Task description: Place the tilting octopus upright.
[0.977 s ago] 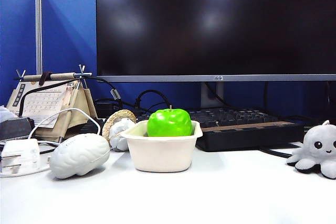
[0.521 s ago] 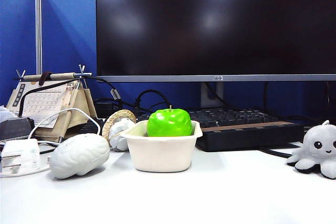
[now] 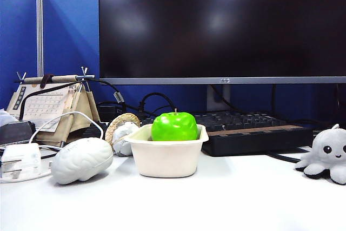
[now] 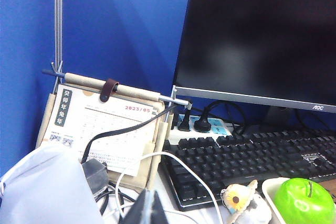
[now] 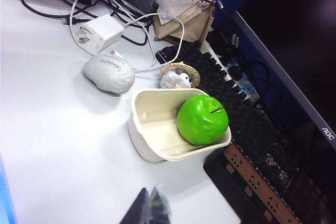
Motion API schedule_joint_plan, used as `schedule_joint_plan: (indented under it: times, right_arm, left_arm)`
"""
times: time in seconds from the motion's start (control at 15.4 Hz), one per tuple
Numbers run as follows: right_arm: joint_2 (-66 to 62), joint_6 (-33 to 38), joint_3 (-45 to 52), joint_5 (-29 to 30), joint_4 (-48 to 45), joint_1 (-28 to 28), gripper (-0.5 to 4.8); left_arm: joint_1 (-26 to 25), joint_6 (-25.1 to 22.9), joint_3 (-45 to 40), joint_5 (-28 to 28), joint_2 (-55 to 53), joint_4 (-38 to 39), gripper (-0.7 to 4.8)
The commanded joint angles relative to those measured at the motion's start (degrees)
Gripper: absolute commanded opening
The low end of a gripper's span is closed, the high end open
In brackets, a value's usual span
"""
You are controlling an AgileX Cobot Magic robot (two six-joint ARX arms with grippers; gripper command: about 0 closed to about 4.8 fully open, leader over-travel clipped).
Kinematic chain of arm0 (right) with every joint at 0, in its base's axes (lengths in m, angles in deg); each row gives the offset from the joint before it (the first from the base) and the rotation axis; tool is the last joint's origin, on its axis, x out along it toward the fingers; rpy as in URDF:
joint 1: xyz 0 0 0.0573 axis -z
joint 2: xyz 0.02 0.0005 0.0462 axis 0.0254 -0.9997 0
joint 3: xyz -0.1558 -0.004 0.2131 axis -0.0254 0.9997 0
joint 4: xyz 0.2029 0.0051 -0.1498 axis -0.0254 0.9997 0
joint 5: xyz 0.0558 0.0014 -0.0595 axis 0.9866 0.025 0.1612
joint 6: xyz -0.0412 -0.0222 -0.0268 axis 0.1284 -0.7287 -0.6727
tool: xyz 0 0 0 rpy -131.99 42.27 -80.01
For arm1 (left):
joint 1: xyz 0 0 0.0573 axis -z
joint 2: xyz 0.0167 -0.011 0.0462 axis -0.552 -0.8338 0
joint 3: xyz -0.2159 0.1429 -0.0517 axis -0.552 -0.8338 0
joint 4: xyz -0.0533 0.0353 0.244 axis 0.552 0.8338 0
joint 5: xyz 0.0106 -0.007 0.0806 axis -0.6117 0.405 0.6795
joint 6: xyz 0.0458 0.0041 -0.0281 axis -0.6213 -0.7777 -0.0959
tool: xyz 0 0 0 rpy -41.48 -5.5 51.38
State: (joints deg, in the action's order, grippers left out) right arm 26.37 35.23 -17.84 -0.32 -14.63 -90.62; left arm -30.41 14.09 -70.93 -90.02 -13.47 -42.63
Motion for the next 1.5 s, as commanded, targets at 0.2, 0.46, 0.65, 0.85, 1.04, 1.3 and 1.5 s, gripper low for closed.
schedule_joint_plan:
  times: [0.2,0.46,0.65,0.85,1.04,1.3,1.5]
  right_arm:
    - [-0.04,0.24,-0.04,-0.13,-0.94,-0.04,-0.01]
    - [-0.04,0.24,-0.04,-0.11,-0.94,-0.04,-0.01]
    - [-0.04,0.24,-0.04,-0.11,-0.92,-0.04,-0.01]
    - [-0.04,0.24,-0.04,-0.11,-0.92,-0.04,-0.01]
    - [-0.04,0.24,-0.04,-0.11,-0.92,-0.04,-0.01]
    - [-0.04,0.24,-0.04,-0.11,-0.92,-0.04,-0.01]
    - [-0.04,0.24,-0.04,-0.11,-0.94,-0.04,-0.01]
  left_arm:
    - [-0.02,0.00,-0.35,-0.26,2.05,0.94,-0.05]
    - [-0.02,-0.02,-0.96,-0.61,1.99,0.87,-0.05]
    - [-0.02,1.44,-2.86,-0.68,1.99,0.98,-0.05]
    - [-0.02,1.46,-3.67,-0.63,1.99,0.48,-0.05]
    - [-0.02,1.68,-5.60,-0.66,1.99,-0.15,-0.05]
    - [-0.02,2.34,-6.16,-0.61,1.99,0.13,-0.05]
    - [-0.02,2.36,-6.16,-0.63,1.99,-0.42,-0.05]
